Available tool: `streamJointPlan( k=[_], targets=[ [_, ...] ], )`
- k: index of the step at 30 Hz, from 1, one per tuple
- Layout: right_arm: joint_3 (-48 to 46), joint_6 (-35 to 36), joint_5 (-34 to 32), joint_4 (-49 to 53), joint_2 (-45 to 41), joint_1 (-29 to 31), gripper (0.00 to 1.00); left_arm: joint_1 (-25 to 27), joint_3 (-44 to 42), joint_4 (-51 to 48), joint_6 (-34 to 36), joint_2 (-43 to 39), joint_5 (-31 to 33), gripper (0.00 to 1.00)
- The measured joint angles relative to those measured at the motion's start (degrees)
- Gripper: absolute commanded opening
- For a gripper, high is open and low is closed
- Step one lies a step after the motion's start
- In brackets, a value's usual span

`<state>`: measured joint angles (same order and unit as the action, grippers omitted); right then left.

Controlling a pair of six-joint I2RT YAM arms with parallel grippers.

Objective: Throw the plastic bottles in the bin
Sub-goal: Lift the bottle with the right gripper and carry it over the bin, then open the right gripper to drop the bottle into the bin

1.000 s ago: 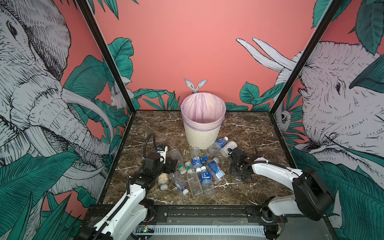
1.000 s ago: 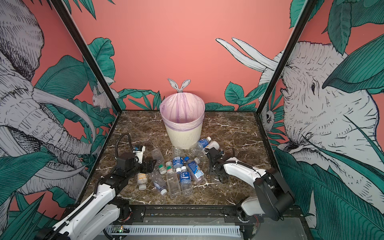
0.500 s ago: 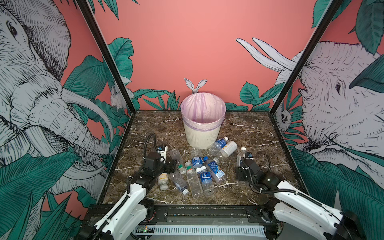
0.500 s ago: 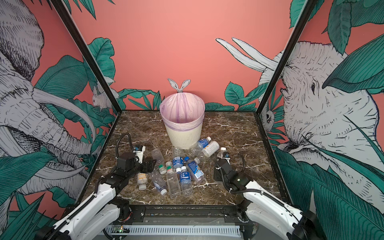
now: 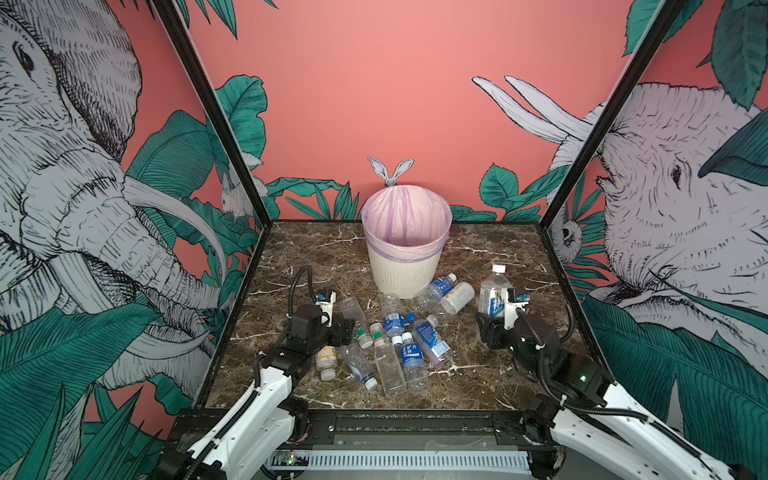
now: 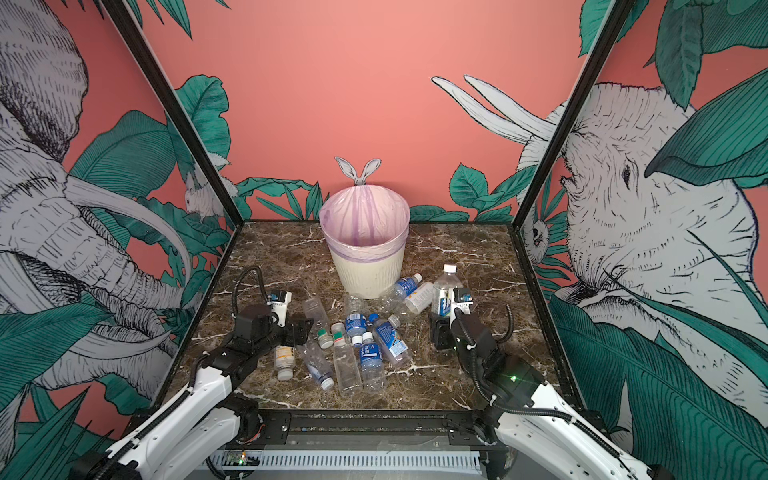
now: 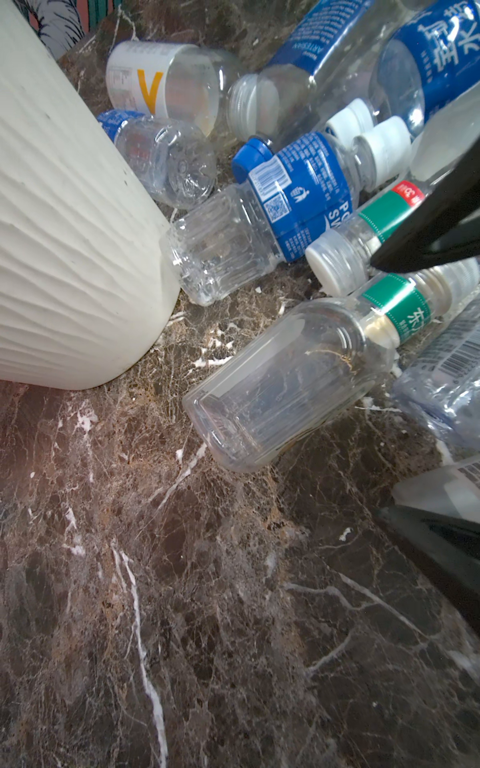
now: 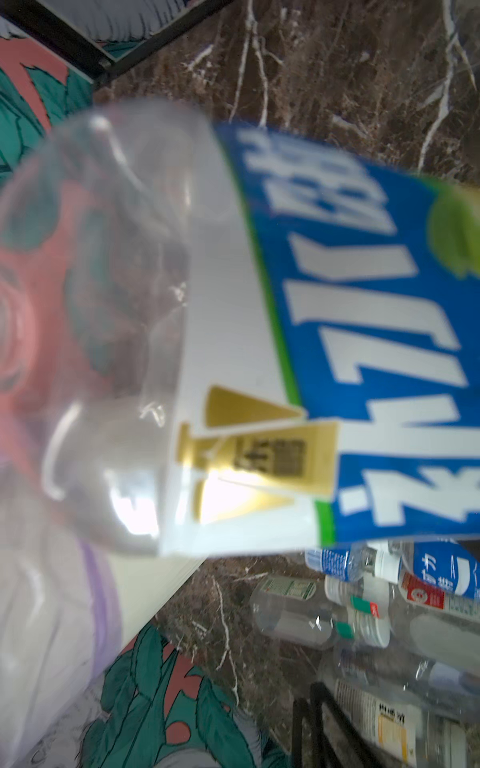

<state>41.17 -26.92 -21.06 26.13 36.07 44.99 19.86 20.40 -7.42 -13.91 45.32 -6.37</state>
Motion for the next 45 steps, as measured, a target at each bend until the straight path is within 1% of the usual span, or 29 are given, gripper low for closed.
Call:
streamJointPlan(
  k=[2, 5, 8, 10, 11, 12, 14, 15, 18, 21, 23, 25, 31, 36, 39, 45],
  targets=[
    [6.40, 2.03, 0.37, -0.15, 3.06, 0.09, 0.53, 0.00, 0.00, 0.00, 0.02, 0.00, 0.02, 0.89],
    [18.82, 5.92, 1.01, 0.17, 10.27, 0.09, 0.51, 0.00, 0.00, 0.00, 0.02, -0.15, 0.04, 0.89],
    [33.97, 9.42, 1.42, 0.07, 20.68, 0.11, 0.49, 0.00, 0.00, 0.00, 0.04, -0.90, 0.22, 0.89],
    [44.26, 11.13, 1.55, -0.35, 28.70, -0.35, 0.51, 0.00, 0.00, 0.00, 0.04, -1.51, 0.26, 0.89],
    [49.83, 11.93, 1.90, -0.59, 32.98, -0.70, 0.58, 0.00, 0.00, 0.02, 0.02, -1.77, 0.28, 0.89],
    [55.76, 12.46, 2.43, -0.63, 37.92, -1.36, 0.72, 0.00, 0.00, 0.00, 0.02, -2.03, 0.35, 0.89],
    [67.30, 12.72, 3.80, 0.76, 47.80, -3.21, 0.98, 0.00, 0.00, 0.00, 0.04, -2.45, 0.48, 0.89],
    [74.51, 12.59, 4.44, 1.95, 53.75, -4.46, 0.99, 0.00, 0.00, 0.00, 0.02, -2.69, 0.52, 0.89],
    [91.52, 11.67, 5.77, 6.38, 68.76, -7.72, 0.99, 0.00, 0.00, 0.00, 0.02, -3.32, 0.87, 0.90],
    [100.76, 11.02, 6.56, 12.09, 77.44, -9.44, 0.99, 0.00, -0.04, 0.00, 0.02, -3.67, 1.14, 0.90],
    [101.37, 10.84, 6.84, 14.78, 78.55, -9.81, 0.99, 0.00, -0.13, 0.00, 0.02, -3.82, 1.31, 0.91],
    [99.58, 10.84, 7.21, 15.69, 77.22, -9.73, 0.99, 0.00, -0.24, -0.02, 0.02, -3.96, 1.40, 0.91],
    [84.26, 10.93, 7.61, 14.45, 62.77, -8.98, 0.99, 0.00, -0.26, 0.00, 0.04, -4.00, 1.42, 0.90],
    [69.11, 11.76, 8.24, 11.43, 50.69, -8.61, 0.99, 0.11, -0.26, 0.00, 0.04, -3.67, 1.38, 0.90],
    [60.74, 12.15, 8.46, 10.73, 45.92, -8.61, 0.99, 0.26, -0.26, 0.00, 0.04, -3.52, 1.38, 0.90],
    [46.80, 11.67, 8.63, 10.71, 39.71, -8.55, 0.98, 0.37, -0.26, 0.02, 0.22, -2.67, 1.40, 0.90]
  ],
)
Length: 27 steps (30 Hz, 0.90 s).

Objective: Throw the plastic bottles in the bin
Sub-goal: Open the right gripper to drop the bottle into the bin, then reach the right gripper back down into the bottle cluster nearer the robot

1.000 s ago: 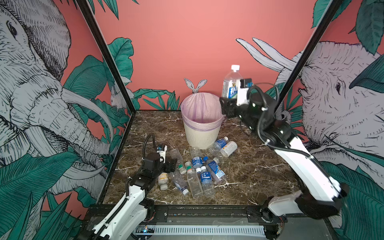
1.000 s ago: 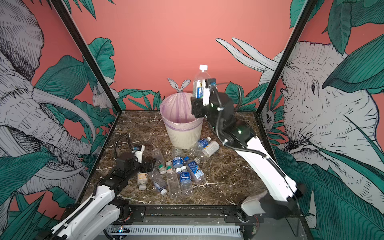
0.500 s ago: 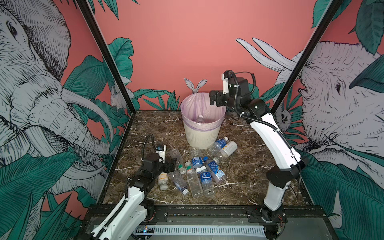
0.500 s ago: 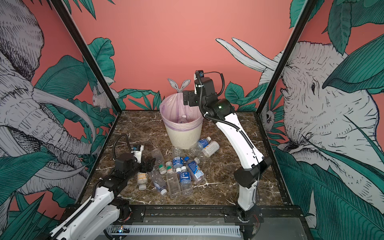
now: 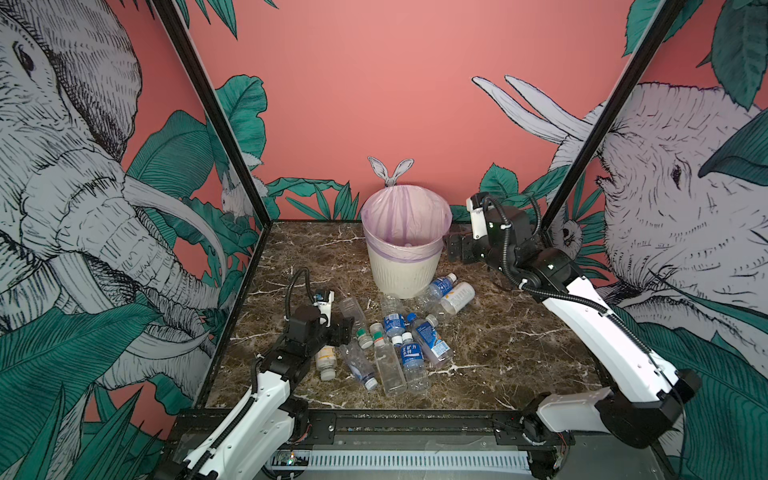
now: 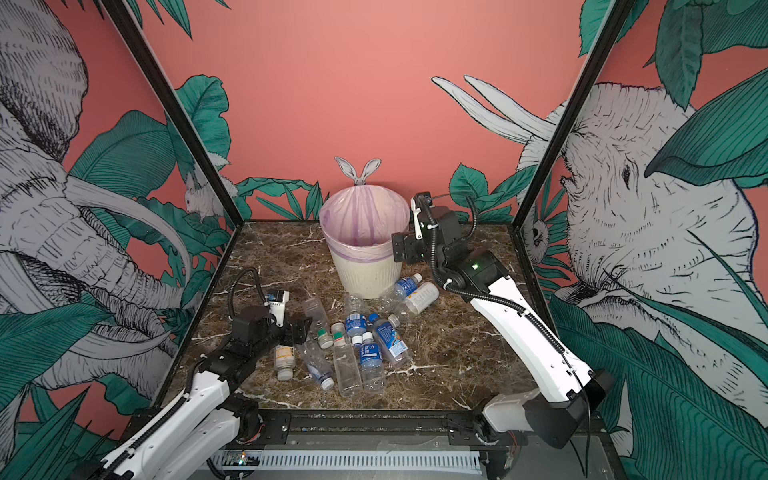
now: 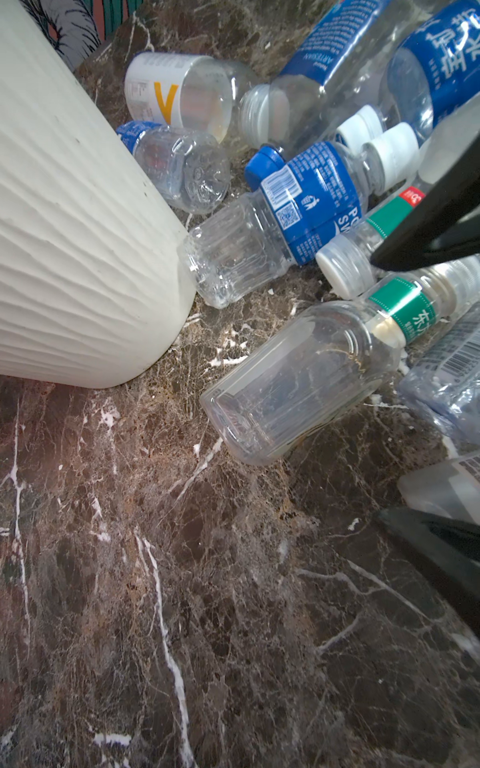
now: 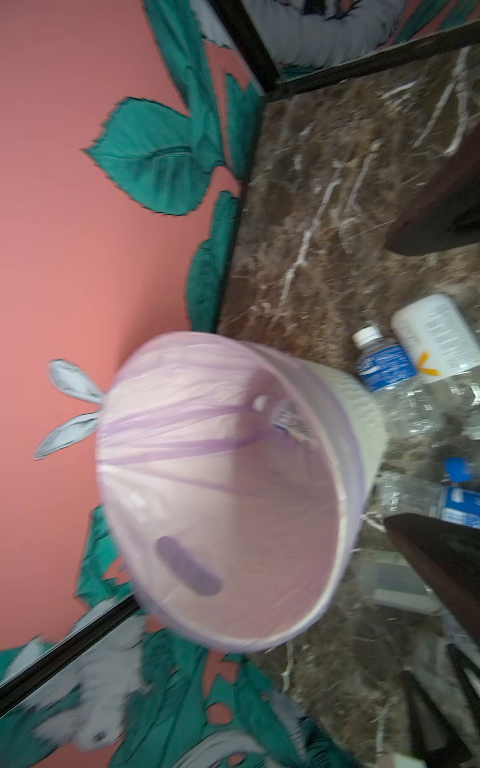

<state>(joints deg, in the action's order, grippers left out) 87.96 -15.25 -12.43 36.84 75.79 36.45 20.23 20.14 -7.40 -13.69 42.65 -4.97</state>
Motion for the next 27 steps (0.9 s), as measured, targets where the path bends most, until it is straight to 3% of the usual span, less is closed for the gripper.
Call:
streamJointPlan(
  k=[5, 15, 27],
  targets=[
    [-8.59, -1.55, 2.58, 0.26, -4.33, 0.72, 0.96, 0.15, 0.00, -0.02, 0.04, 0.07, 0.09, 0.90],
    [-19.61, -7.30, 5.07, 0.96, -5.66, 8.15, 0.91, 0.37, 0.00, 0.00, 0.22, 0.31, 0.11, 0.89],
    [-22.14, -13.29, 7.87, -0.55, 0.76, 18.82, 0.87, 0.98, 0.00, 0.04, 1.33, 0.22, -3.32, 0.88]
  ],
)
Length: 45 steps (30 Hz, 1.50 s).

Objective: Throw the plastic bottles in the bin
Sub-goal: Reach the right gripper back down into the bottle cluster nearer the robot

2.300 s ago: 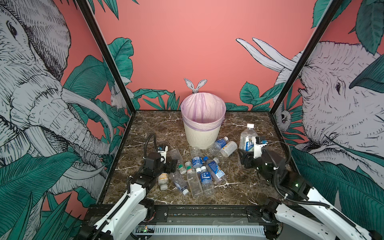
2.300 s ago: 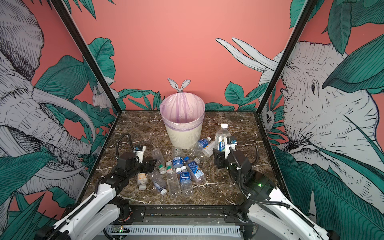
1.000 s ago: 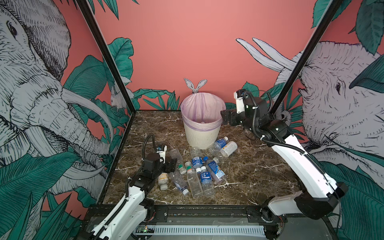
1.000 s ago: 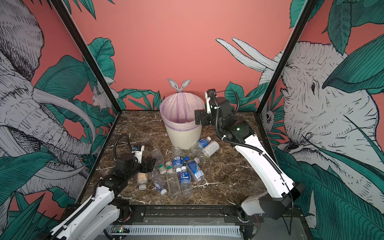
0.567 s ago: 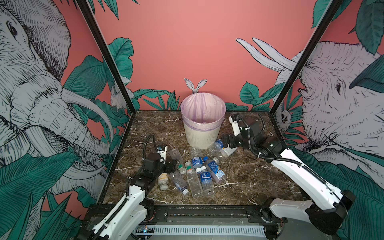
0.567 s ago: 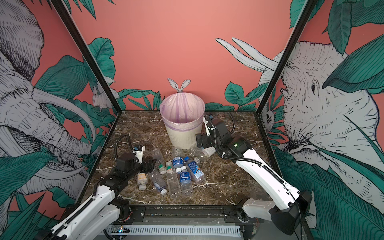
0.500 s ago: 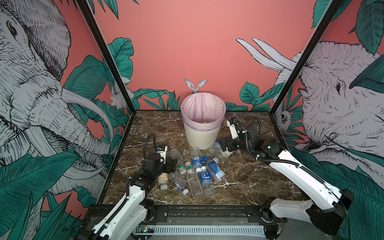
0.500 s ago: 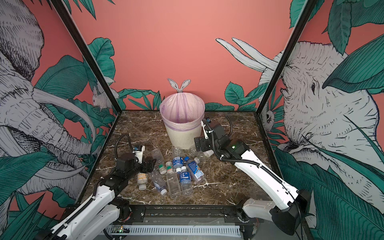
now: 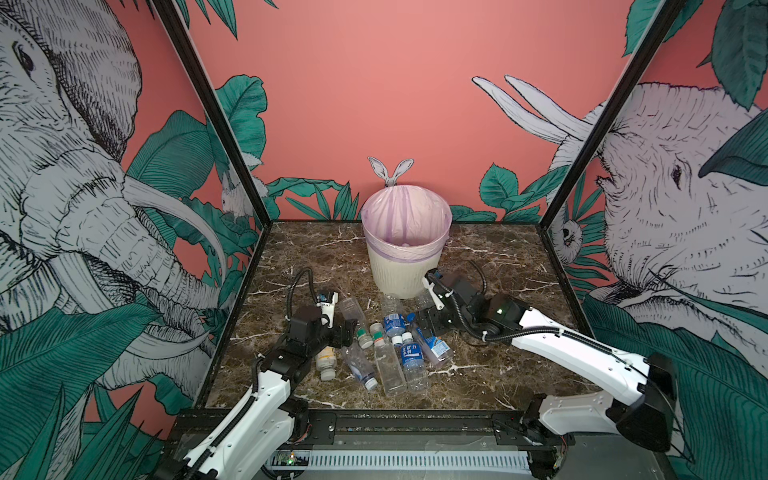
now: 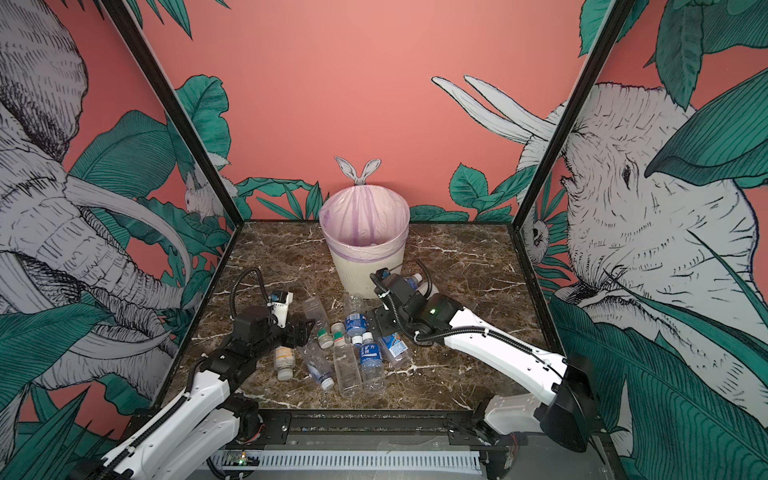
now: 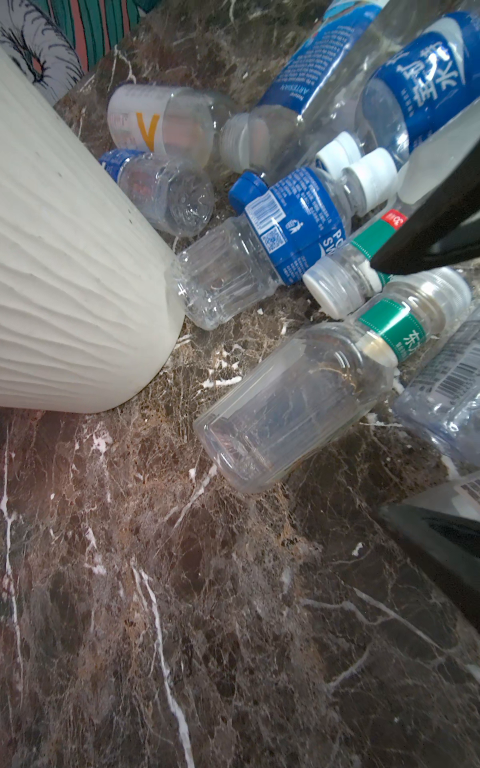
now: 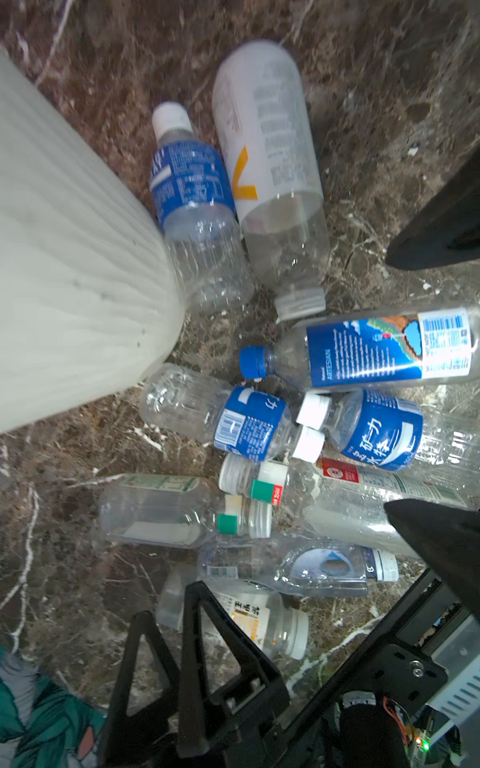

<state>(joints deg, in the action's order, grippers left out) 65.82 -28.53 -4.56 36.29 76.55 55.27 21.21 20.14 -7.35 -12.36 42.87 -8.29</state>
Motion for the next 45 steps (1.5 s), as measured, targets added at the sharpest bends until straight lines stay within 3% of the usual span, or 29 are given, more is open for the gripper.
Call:
streamJointPlan(
  k=[15, 20, 32, 45],
  targets=[
    [1.73, -6.38, 4.48, -3.26, 12.52, 11.69, 0.85, 2.27, -0.02, 0.04, 1.05, -3.39, -0.94, 0.88],
    [5.05, -8.46, 4.85, -2.75, 15.69, 14.08, 0.80, 2.27, -0.28, 0.04, 1.03, -4.09, 0.42, 0.88],
    [7.26, -13.29, 4.83, -0.07, 23.47, 14.71, 0.79, 2.27, -1.25, -0.07, 0.79, -7.34, 3.63, 0.89],
    [11.50, -13.75, 4.57, 1.66, 27.50, 14.71, 0.79, 2.27, -1.64, -0.09, 0.55, -7.04, 4.50, 0.88]
  ],
)
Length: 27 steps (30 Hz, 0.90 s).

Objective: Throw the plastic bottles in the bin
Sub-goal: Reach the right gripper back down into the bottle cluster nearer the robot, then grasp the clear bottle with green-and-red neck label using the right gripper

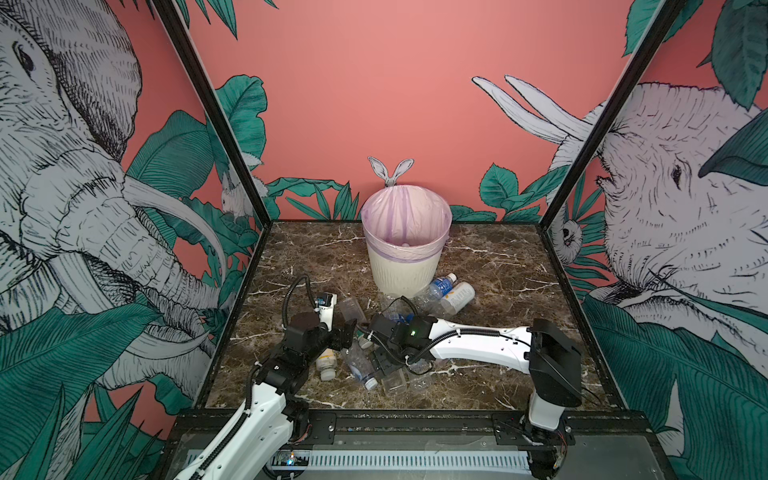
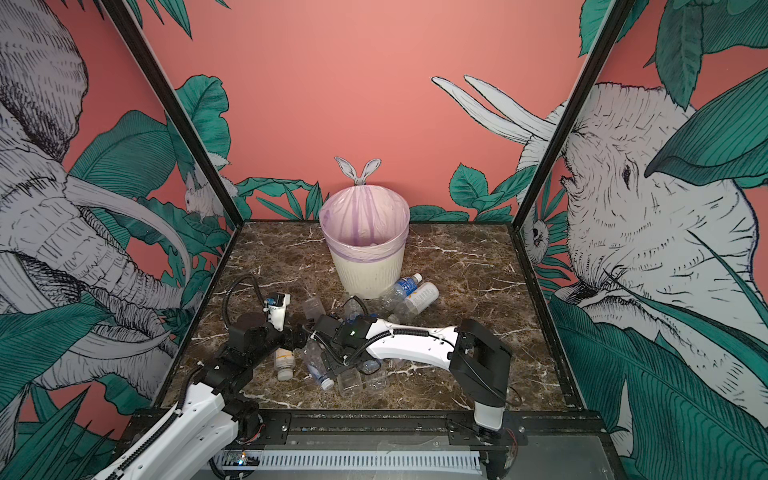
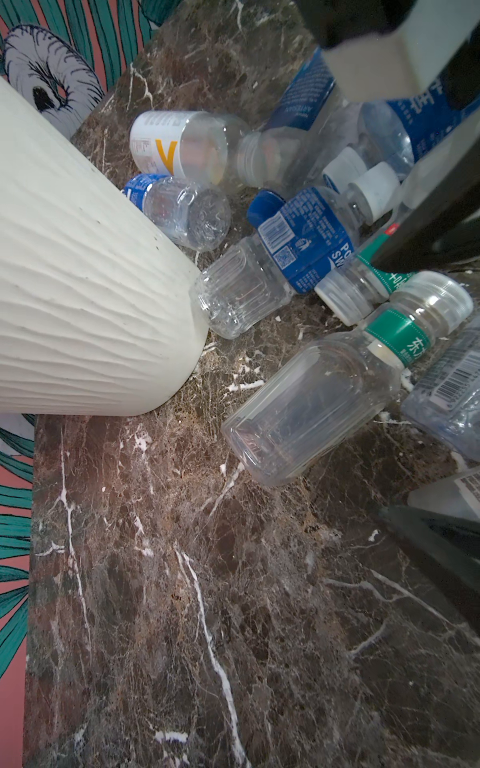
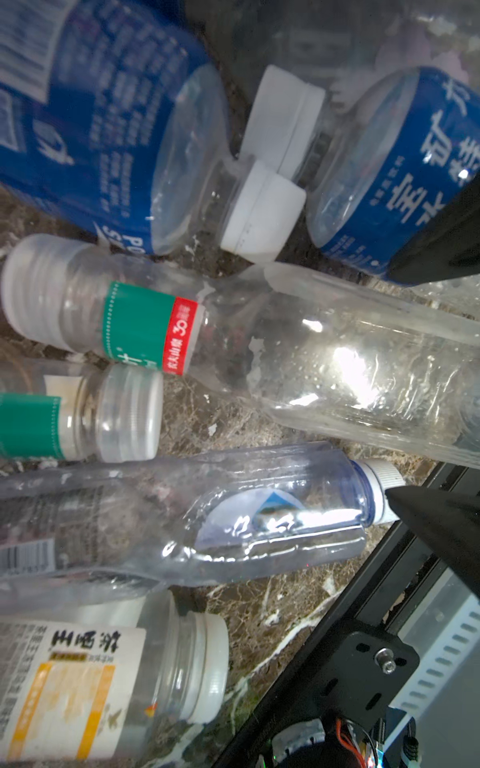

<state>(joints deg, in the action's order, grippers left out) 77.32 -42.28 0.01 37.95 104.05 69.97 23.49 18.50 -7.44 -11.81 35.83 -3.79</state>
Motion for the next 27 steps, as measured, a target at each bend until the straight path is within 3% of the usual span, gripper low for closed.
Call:
streamJointPlan(
  k=[27],
  targets=[
    [1.25, 0.00, -0.63, 1.75, 8.22, 0.00, 0.79, 0.00, -0.02, 0.02, 0.00, 0.55, 0.22, 0.89]
  ],
)
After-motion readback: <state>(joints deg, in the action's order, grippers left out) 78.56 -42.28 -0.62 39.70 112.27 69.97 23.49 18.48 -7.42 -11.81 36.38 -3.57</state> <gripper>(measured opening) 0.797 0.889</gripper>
